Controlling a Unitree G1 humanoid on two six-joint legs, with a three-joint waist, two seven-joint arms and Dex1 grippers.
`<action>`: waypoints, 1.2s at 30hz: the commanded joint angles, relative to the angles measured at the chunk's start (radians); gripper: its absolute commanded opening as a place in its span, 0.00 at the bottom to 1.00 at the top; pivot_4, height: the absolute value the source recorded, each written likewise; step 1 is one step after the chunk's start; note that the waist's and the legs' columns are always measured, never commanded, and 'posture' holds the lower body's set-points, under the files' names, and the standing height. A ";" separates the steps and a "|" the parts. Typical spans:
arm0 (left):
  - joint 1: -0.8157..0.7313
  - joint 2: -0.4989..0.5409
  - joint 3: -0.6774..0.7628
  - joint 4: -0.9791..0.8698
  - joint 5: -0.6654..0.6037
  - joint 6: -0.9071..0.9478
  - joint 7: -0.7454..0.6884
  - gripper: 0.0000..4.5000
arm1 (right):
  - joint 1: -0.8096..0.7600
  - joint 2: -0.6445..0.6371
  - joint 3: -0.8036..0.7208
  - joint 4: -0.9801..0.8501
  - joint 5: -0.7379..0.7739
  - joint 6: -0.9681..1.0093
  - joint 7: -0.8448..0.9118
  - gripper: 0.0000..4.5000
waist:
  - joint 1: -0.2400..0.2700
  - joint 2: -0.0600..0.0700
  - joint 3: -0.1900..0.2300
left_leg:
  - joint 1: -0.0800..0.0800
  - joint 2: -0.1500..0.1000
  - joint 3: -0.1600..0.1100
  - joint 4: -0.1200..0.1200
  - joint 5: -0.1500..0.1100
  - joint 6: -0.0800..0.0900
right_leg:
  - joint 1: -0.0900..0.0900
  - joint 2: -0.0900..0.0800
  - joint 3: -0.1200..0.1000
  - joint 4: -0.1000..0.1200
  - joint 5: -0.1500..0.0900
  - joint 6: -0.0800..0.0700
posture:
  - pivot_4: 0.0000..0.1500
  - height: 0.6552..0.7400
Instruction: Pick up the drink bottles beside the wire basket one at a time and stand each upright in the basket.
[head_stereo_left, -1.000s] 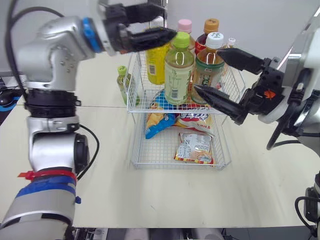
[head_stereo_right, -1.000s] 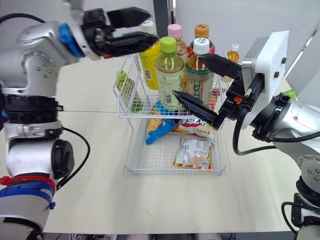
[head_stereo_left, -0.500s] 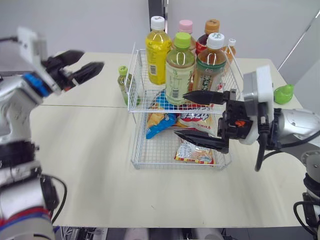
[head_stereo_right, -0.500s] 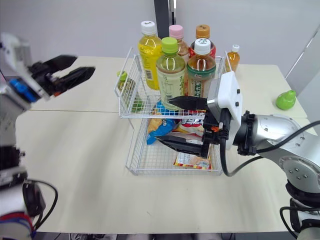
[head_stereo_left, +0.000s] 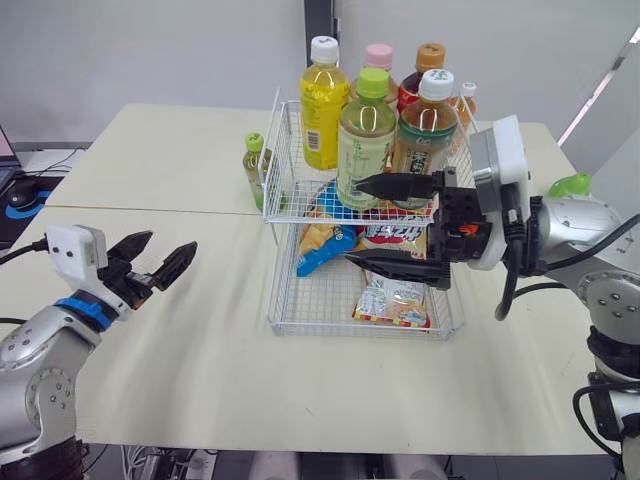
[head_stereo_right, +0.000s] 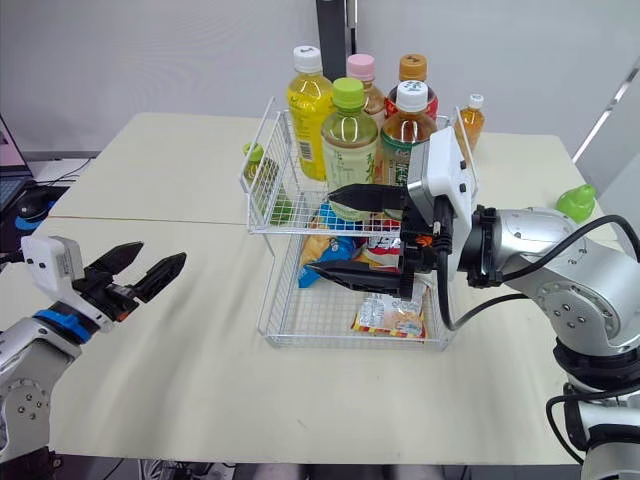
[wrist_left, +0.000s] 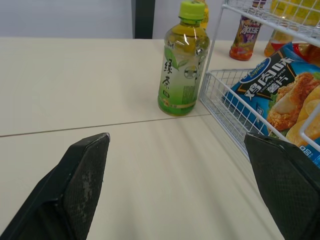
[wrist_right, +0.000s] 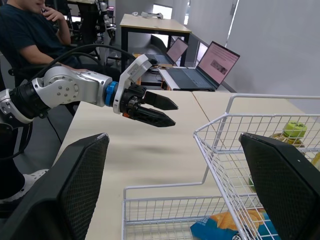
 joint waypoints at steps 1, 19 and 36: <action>-0.041 0.006 -0.004 -0.019 -0.012 -0.035 0.036 0.99 | -0.015 0.005 -0.014 -0.011 -0.013 -0.016 0.009 1.00 | 0.000 0.000 0.000 | 0.000 0.000 0.000 0.000 0.000 0.000 | 0.000 0.000 0.000 0.000 0.000 0.000 | 1.00 1.00; -0.767 -0.071 -0.397 0.777 0.301 -0.392 0.082 0.99 | 0.011 -0.020 -0.146 -0.105 -0.024 0.010 -0.162 1.00 | -0.003 0.000 0.000 | -0.001 -0.001 0.001 -0.001 0.000 0.000 | -0.001 0.002 0.000 -0.002 0.001 0.001 | 1.00 1.00; -1.117 -0.151 -0.450 1.408 0.461 -0.717 0.136 0.99 | 0.014 -0.064 -0.192 -0.156 0.076 0.053 -0.245 1.00 | -0.003 0.000 0.000 | -0.002 -0.002 0.002 -0.001 0.000 0.000 | -0.002 0.002 0.000 -0.002 0.000 0.001 | 1.00 1.00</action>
